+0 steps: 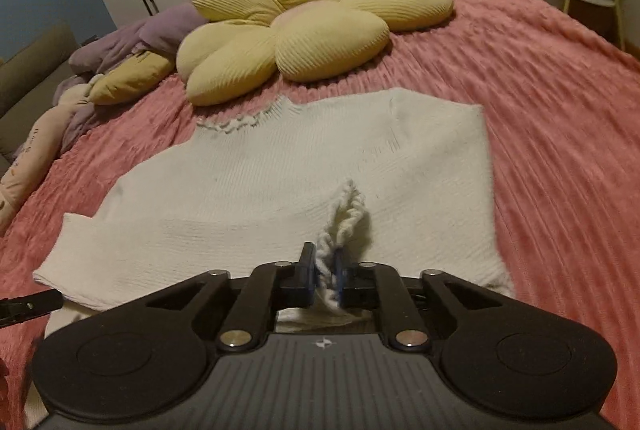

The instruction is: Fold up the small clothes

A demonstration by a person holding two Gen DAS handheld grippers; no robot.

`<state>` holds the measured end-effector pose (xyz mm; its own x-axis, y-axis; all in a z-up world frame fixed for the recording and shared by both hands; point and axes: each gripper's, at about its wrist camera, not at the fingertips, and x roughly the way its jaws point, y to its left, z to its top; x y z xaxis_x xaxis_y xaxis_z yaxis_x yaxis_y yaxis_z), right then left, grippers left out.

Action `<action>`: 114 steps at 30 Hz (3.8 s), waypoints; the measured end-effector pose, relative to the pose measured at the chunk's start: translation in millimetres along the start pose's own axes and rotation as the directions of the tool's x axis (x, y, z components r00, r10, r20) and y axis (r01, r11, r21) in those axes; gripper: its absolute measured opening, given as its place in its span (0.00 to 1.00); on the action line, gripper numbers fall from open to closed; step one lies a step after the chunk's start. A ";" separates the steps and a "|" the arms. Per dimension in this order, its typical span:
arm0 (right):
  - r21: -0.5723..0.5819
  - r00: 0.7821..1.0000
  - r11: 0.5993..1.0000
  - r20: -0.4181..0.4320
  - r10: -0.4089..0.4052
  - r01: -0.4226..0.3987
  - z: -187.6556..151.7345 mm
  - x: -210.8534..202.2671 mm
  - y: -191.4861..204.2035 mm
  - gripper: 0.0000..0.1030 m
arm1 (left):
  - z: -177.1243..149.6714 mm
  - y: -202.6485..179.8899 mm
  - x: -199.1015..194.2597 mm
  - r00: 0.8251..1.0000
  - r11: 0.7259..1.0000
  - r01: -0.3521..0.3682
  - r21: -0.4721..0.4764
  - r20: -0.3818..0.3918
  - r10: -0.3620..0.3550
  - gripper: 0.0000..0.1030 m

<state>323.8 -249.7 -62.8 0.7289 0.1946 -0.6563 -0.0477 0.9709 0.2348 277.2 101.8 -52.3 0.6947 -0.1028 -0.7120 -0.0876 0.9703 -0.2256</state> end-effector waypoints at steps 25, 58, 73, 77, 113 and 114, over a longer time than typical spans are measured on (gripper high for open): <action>-0.060 0.976 0.982 0.132 -0.171 0.180 11.0 -11.4 -2.3 0.15 | 31.4 -66.2 11.9 0.990 0.994 0.103 0.036 0.088 -0.106 0.92; 0.478 0.981 0.862 -0.011 0.195 -0.166 -39.0 -9.5 -37.8 0.19 | -14.4 -94.8 36.3 0.995 0.993 0.099 0.061 -0.026 -0.097 0.95; 0.307 0.990 0.941 0.020 0.142 -0.141 -33.1 14.6 -27.6 0.04 | -16.5 -98.9 46.8 0.999 0.980 0.030 0.198 -0.023 -0.026 0.96; 0.255 0.988 0.956 -0.020 0.155 -0.144 -52.0 -15.9 -27.1 0.04 | -45.2 -94.0 16.9 0.999 0.957 0.040 0.287 -0.031 -0.032 0.97; 0.200 0.944 0.973 -0.280 0.172 -0.118 -203.1 -227.9 -60.8 0.24 | -179.2 24.3 -154.2 0.921 0.960 0.240 -0.142 -0.279 -0.272 0.80; 0.193 0.942 0.973 -0.284 0.180 -0.127 -204.0 -227.1 -59.0 0.22 | -178.4 25.1 -154.8 0.920 0.961 0.238 -0.140 -0.284 -0.269 0.76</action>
<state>21.7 -322.6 -73.9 0.4839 0.3973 -0.7798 -0.0070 0.8927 0.4505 40.1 103.0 -66.4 0.4601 -0.4177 -0.7835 -0.0188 0.8777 -0.4789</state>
